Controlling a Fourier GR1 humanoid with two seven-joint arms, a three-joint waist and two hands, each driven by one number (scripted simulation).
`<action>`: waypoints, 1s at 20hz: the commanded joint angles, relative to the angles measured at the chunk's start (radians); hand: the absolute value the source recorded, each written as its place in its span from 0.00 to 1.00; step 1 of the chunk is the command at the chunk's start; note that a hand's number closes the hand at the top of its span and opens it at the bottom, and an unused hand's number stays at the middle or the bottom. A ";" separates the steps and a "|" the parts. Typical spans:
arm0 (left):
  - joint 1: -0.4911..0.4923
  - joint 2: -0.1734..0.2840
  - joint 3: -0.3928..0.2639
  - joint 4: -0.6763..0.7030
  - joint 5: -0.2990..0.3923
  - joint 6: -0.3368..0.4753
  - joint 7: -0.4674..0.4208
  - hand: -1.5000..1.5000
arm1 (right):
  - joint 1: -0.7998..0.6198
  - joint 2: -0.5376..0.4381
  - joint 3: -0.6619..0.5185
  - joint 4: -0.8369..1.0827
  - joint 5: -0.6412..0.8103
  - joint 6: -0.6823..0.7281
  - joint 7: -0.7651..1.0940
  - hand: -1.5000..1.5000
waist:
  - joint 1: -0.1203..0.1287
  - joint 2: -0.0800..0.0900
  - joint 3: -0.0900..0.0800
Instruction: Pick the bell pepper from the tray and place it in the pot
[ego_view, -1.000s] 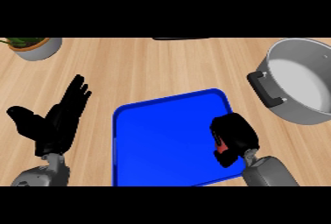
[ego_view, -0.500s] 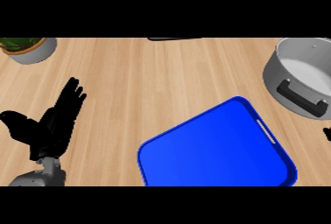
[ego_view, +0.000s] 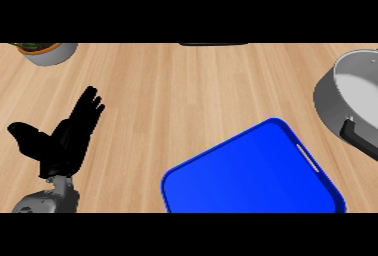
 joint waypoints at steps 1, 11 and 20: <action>-0.019 -0.003 -0.006 0.008 -0.005 0.000 0.015 0.50 | -0.035 -0.068 -0.094 0.013 -0.107 0.068 -0.093 1.00 | 0.018 0.001 -0.001; 0.015 -0.045 -0.051 0.038 -0.051 0.001 -0.063 0.50 | -0.247 -0.082 0.000 -0.094 -0.218 0.209 0.231 1.00 | 0.037 0.004 -0.002; -0.042 -0.022 -0.006 0.045 -0.010 -0.031 -0.034 0.50 | -0.447 0.001 0.233 0.026 -0.105 0.065 0.349 1.00 | 0.047 0.007 -0.001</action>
